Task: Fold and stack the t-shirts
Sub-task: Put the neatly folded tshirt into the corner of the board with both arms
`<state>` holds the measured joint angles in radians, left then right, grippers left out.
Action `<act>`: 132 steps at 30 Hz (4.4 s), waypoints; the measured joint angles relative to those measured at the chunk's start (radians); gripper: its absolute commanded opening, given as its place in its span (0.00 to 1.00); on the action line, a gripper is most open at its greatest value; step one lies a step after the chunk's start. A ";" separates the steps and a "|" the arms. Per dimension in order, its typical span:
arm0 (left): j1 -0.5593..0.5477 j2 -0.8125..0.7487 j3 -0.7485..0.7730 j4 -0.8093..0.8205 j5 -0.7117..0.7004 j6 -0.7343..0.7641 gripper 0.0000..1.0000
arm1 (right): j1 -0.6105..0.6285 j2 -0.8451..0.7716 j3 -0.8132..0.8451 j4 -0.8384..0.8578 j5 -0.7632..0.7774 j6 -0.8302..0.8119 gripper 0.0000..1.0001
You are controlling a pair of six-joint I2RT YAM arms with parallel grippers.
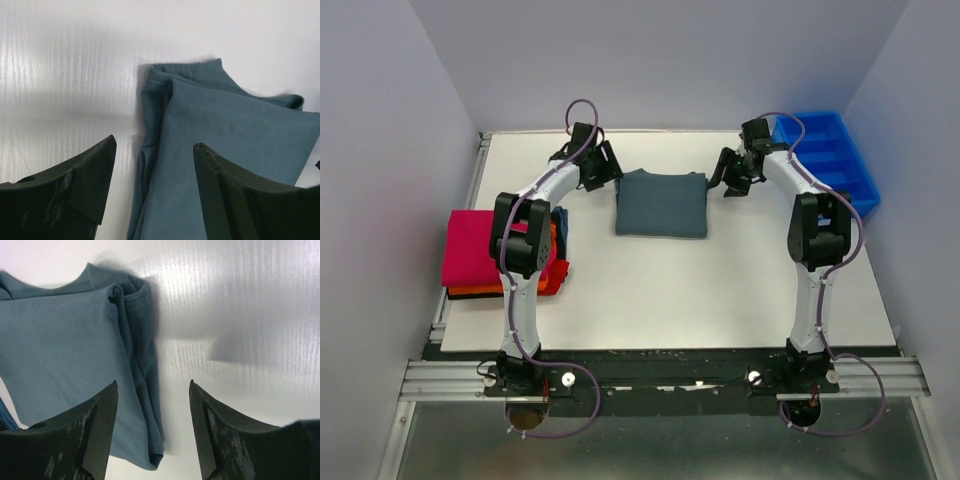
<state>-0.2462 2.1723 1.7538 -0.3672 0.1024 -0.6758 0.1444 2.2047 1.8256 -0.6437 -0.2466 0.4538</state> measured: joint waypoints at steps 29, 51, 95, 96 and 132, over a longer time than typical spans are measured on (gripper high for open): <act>0.010 0.130 0.037 0.076 0.082 0.006 0.66 | 0.033 0.254 0.282 -0.050 -0.053 0.045 0.16; 0.024 0.217 0.062 0.229 0.243 -0.068 0.00 | 0.046 0.253 0.283 -0.053 -0.047 0.041 0.01; 0.322 -1.254 -0.552 -0.316 -0.802 0.146 0.00 | 0.830 -0.407 -0.032 0.335 0.007 0.011 0.01; 0.348 -1.261 -0.570 -0.323 -0.821 0.153 0.00 | 0.844 -0.382 -0.013 0.336 0.008 0.018 0.01; 0.636 -0.706 -0.467 -0.161 -0.480 0.206 0.95 | 0.727 0.195 0.393 0.355 0.021 0.152 0.75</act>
<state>0.3897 1.4666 1.2869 -0.5278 -0.3779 -0.4698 0.8715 2.3997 2.2185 -0.2890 -0.2256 0.6060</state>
